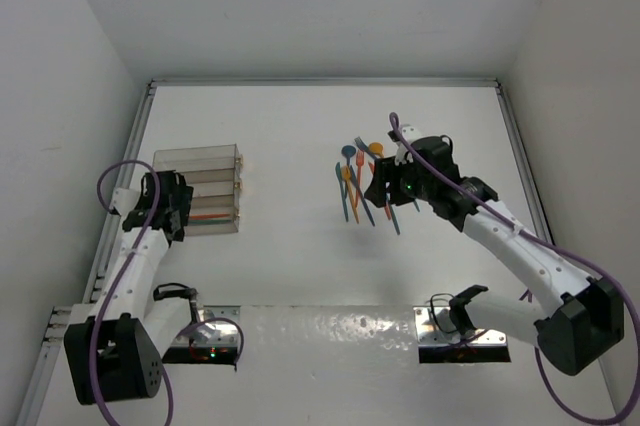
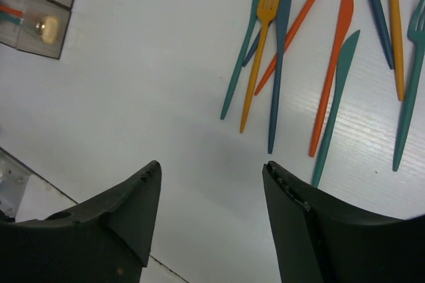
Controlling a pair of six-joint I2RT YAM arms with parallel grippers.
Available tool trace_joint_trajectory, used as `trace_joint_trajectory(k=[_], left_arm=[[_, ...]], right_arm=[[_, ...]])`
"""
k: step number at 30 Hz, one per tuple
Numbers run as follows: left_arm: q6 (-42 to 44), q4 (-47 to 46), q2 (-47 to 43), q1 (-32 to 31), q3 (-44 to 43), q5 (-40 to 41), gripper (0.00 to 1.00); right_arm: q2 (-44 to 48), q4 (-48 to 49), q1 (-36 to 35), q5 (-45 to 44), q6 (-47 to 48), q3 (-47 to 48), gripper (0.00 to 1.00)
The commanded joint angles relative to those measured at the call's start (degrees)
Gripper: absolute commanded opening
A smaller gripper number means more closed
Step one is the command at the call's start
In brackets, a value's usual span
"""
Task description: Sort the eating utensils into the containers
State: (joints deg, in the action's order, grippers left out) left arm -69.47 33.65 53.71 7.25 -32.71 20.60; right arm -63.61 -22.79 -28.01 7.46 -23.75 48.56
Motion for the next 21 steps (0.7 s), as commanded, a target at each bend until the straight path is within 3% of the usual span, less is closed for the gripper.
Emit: trace_joint_trajectory(k=[1,7,11,20,21], left_arm=[[4.6,-0.3,-0.7,0.7,-4.6,-1.4,0.75],[16.4,-2.9,1.1,0.3,-9.7,-9.0,0.75],[24.7,-5.0,2.0,-2.8,-14.0,-13.6,0.75],[37.6,-7.6,11.0,-27.0,-22.7,-15.2,0.81],[38.1,-7.8,11.8,-27.0,-23.1,-15.6,0.82]], right_arm=[[-1.8,1.3,-0.1,-3.2,0.3,1.1,0.6],[-7.7,2.7,-0.1,-3.9,0.4,1.9,0.39],[-12.4,5.0,-0.1,-4.0,1.7,1.4,0.37],[-23.4,7.8,2.6,-9.5,6.5,7.9,0.35],[-24.6,7.8,3.9,-8.5,7.1,8.9,0.34]])
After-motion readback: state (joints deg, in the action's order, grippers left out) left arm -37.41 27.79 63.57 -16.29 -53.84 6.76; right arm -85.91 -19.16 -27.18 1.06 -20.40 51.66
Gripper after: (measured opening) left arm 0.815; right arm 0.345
